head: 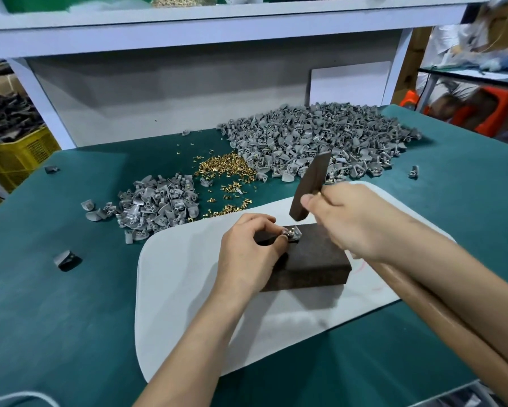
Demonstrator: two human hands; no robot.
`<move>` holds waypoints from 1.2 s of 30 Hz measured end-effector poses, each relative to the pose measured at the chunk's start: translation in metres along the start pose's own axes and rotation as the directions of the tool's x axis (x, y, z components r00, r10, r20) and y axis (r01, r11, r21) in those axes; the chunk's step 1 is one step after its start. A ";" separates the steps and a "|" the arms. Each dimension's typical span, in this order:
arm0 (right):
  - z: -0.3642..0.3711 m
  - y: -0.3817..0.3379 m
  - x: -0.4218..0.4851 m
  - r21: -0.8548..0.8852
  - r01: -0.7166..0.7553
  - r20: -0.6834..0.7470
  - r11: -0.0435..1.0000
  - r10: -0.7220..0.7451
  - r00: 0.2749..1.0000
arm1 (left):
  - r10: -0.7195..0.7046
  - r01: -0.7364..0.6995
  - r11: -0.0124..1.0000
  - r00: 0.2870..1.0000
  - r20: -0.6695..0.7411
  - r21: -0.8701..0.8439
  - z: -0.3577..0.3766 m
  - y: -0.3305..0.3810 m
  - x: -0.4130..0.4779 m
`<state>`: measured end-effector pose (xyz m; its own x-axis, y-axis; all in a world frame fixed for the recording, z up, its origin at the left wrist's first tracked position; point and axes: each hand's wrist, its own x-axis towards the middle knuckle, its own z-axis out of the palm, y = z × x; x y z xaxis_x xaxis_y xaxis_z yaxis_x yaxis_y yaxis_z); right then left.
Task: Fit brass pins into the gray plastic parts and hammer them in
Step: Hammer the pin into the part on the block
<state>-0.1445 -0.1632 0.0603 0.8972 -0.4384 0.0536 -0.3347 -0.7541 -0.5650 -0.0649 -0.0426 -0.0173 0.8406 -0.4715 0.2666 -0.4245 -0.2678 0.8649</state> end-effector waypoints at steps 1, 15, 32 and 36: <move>0.001 0.000 0.000 0.013 0.006 -0.012 1.000 -0.006 1.000 | -0.002 0.002 1.000 1.000 -0.002 -0.002 0.000 0.000 0.000; -0.007 -0.008 0.007 -0.165 0.041 0.110 0.985 -0.023 0.994 | 0.007 -0.007 1.000 1.000 0.002 -0.015 -0.001 -0.003 0.000; 0.017 0.108 0.074 0.899 -0.438 0.437 -0.014 -0.028 0.899 | -0.264 0.257 0.911 0.964 0.023 -0.323 0.004 -0.010 0.002; 0.017 0.115 0.082 0.889 -0.450 0.445 -0.082 -0.073 0.893 | -0.271 0.257 0.912 0.963 0.000 -0.320 0.006 -0.009 0.003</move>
<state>-0.1040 -0.2775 -0.0145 0.9535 -0.1187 -0.2770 -0.1198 0.6940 -0.7099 -0.0602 -0.0468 -0.0272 0.9244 -0.3808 0.0222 -0.0637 -0.0968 0.9933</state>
